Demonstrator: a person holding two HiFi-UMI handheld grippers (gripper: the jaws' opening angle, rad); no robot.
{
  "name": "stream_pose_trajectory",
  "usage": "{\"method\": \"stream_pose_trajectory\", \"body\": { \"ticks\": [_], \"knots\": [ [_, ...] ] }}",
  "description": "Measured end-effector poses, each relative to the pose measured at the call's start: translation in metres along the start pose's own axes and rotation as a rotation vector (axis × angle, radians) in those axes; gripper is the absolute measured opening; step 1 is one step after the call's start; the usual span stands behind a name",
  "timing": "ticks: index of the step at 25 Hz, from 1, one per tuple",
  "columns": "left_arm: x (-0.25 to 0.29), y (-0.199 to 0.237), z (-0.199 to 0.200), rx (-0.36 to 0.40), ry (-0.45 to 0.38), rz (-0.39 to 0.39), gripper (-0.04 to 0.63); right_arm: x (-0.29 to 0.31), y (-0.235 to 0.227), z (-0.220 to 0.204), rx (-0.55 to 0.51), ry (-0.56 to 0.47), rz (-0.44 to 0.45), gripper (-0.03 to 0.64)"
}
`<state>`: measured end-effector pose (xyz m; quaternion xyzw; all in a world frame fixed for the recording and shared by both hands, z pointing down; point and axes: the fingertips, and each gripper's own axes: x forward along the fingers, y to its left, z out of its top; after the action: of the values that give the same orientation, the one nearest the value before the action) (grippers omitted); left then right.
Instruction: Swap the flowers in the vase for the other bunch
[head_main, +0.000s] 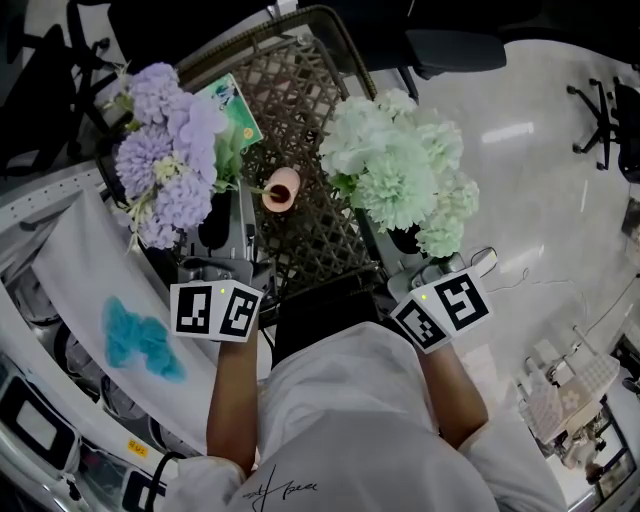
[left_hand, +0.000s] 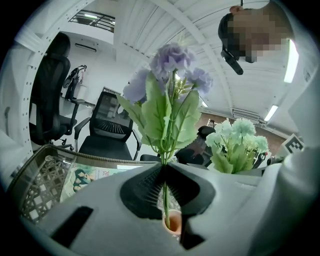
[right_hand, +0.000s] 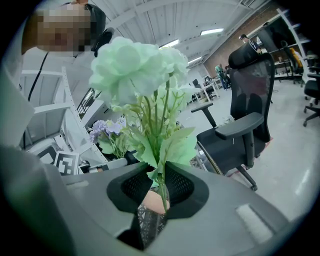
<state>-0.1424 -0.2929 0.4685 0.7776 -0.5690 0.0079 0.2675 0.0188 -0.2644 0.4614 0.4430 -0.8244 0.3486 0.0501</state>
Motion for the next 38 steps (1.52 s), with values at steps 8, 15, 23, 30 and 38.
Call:
{"method": "stream_pose_trajectory", "body": {
  "ticks": [8, 15, 23, 30, 38],
  "knots": [
    [0.002, -0.002, -0.012, 0.015, 0.015, -0.014, 0.023, 0.0, -0.003, -0.004, 0.007, 0.005, -0.005, 0.078],
    [0.003, -0.005, -0.017, 0.037, 0.021, -0.021, 0.025, 0.001, -0.007, -0.004, 0.01, 0.006, -0.012, 0.078],
    [0.003, -0.014, -0.026, 0.086, 0.028, -0.02, 0.026, -0.001, -0.013, -0.007, 0.008, 0.002, -0.012, 0.078],
    [0.002, -0.015, -0.029, 0.135, 0.041, -0.014, 0.031, 0.001, -0.01, -0.006, 0.007, 0.006, -0.005, 0.078],
    [0.002, -0.016, -0.034, 0.161, 0.052, 0.009, 0.035, 0.001, -0.013, -0.007, 0.011, 0.013, -0.005, 0.078]
  ]
}}
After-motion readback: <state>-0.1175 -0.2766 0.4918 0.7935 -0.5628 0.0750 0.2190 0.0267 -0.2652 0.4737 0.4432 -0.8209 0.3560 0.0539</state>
